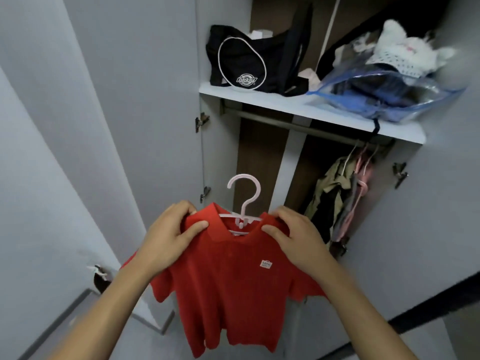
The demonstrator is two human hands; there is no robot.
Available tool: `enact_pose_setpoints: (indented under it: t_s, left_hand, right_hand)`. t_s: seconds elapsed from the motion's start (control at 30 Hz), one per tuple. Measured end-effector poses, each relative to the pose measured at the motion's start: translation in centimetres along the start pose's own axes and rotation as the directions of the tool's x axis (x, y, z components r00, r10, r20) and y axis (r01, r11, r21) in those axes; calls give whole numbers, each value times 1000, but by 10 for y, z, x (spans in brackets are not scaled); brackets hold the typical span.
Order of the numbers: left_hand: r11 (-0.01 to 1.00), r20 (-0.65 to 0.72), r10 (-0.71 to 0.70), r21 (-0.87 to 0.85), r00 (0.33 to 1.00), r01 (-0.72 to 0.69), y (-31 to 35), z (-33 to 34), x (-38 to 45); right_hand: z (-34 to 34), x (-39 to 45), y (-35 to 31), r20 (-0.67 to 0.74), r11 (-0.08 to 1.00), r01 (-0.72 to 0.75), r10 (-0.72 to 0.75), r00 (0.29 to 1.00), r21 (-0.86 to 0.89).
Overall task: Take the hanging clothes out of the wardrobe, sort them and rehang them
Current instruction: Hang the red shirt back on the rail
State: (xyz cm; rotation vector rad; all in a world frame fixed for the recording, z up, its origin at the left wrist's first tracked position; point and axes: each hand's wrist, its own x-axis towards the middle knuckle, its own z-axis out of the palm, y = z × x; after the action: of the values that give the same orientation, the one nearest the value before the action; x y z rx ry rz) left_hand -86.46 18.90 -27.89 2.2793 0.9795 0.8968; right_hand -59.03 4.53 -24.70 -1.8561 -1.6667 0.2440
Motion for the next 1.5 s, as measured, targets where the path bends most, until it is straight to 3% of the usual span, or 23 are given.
enact_pose_setpoints:
  t_s: [0.37, 0.6, 1.03, 1.3, 1.5]
  left_hand:
    - [965, 232, 218, -197, 948, -174, -28, 60, 133]
    - [932, 269, 334, -236, 903, -275, -19, 108, 193]
    - [926, 315, 375, -176, 872, -335, 21, 199, 271]
    - [913, 351, 408, -158, 843, -376, 26, 253, 322]
    - [875, 315, 481, -234, 818, -424, 12, 307, 379]
  right_hand:
    - [-3, 36, 36, -183, 975, -219, 209, 961, -39]
    - [-9, 38, 67, -271, 947, -321, 307, 912, -7]
    - [-51, 64, 157, -358, 937, -344, 341, 869, 57]
    - [-68, 88, 198, -287, 923, -384, 378, 880, 37]
    - [-60, 125, 245, -408, 894, -409, 448, 795, 185]
